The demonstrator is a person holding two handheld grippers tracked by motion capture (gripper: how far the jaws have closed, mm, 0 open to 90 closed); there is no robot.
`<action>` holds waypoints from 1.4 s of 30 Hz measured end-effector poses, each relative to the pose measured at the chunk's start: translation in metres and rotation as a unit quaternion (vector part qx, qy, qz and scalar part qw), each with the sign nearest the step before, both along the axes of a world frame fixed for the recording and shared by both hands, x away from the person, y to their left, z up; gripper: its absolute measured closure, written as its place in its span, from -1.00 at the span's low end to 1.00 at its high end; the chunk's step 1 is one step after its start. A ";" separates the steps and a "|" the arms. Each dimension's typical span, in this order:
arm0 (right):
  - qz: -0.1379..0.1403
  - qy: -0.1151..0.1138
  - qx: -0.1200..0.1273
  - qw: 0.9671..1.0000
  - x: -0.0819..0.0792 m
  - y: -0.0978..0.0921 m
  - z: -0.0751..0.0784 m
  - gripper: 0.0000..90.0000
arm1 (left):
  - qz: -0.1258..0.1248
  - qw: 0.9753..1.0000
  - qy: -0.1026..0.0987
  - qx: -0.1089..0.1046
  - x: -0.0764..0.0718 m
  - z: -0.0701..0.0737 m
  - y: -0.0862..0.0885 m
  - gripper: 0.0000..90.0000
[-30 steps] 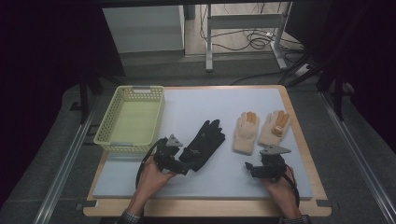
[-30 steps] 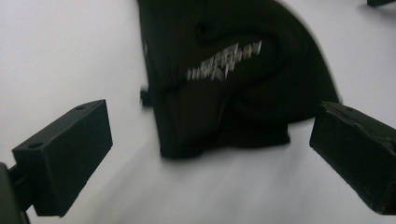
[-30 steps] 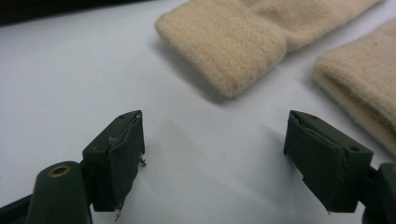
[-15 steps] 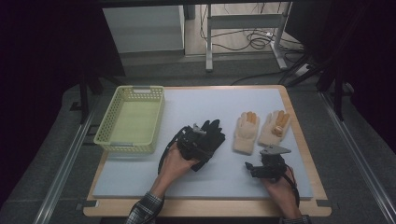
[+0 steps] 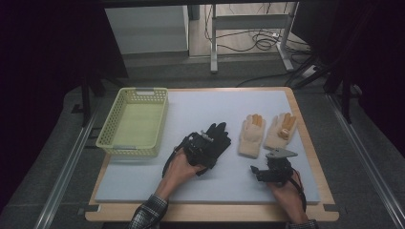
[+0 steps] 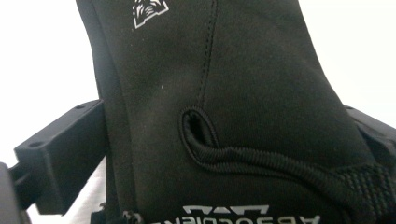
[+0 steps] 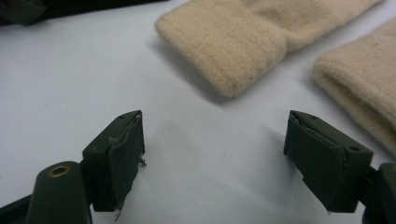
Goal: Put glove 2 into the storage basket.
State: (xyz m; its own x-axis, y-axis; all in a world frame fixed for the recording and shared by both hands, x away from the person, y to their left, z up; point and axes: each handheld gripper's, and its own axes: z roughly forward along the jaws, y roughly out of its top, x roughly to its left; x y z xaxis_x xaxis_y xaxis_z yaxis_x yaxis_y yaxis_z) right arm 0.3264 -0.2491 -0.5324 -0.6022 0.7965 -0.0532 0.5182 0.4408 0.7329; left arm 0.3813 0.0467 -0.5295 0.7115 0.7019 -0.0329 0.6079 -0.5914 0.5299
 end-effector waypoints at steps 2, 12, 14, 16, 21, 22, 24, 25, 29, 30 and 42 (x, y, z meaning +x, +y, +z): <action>0.000 0.000 0.000 1.000 0.000 0.000 0.000 -0.56 | 0.000 1.000 0.003 0.000 0.000 0.000 0.000 -0.98; 0.000 0.000 -0.001 1.000 0.000 0.000 0.000 -0.56 | 0.019 1.000 0.007 -0.007 0.009 0.011 0.019 0.00; 0.000 0.000 0.000 1.000 0.000 0.000 0.000 -0.56 | 0.022 1.000 0.011 -0.019 0.011 0.011 0.024 0.20; 0.000 0.000 0.000 1.000 0.000 0.000 0.000 -0.56 | 0.020 0.999 0.017 -0.034 0.012 0.012 0.027 0.38; 0.000 0.000 0.000 1.000 0.000 0.000 0.000 -0.56 | 0.028 0.999 0.009 -0.035 0.012 0.021 0.030 0.43; 0.000 0.000 0.000 1.000 0.000 0.000 0.000 -0.56 | 0.030 0.999 0.008 -0.041 0.013 0.025 0.032 0.43; 0.000 0.000 0.000 1.000 0.000 0.000 0.000 -0.56 | 0.031 0.998 0.001 -0.046 0.013 0.034 0.036 0.43; 0.000 0.000 0.000 1.000 0.000 0.000 0.000 -0.56 | 0.035 0.998 -0.002 -0.049 0.014 0.038 0.037 0.43; 0.000 0.000 0.000 1.000 0.000 0.000 0.000 -0.56 | 0.041 0.998 -0.012 -0.042 0.017 0.052 0.043 0.42; 0.000 0.000 0.000 1.000 0.000 0.000 0.000 -0.56 | 0.043 0.998 -0.013 -0.041 0.018 0.056 0.044 0.42; -0.001 0.000 0.001 1.000 0.000 0.000 0.000 -0.56 | 0.092 0.994 -0.043 -0.028 0.033 0.102 0.087 0.41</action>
State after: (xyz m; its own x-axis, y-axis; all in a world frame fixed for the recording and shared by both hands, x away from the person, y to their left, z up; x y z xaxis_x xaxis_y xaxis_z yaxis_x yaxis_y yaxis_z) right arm 0.3263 -0.2490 -0.5325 -0.6011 0.7975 -0.0513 0.5185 0.4381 0.7343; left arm 0.4142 0.1333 -0.4272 0.5731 0.8193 -0.0204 0.6546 -0.4426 0.6129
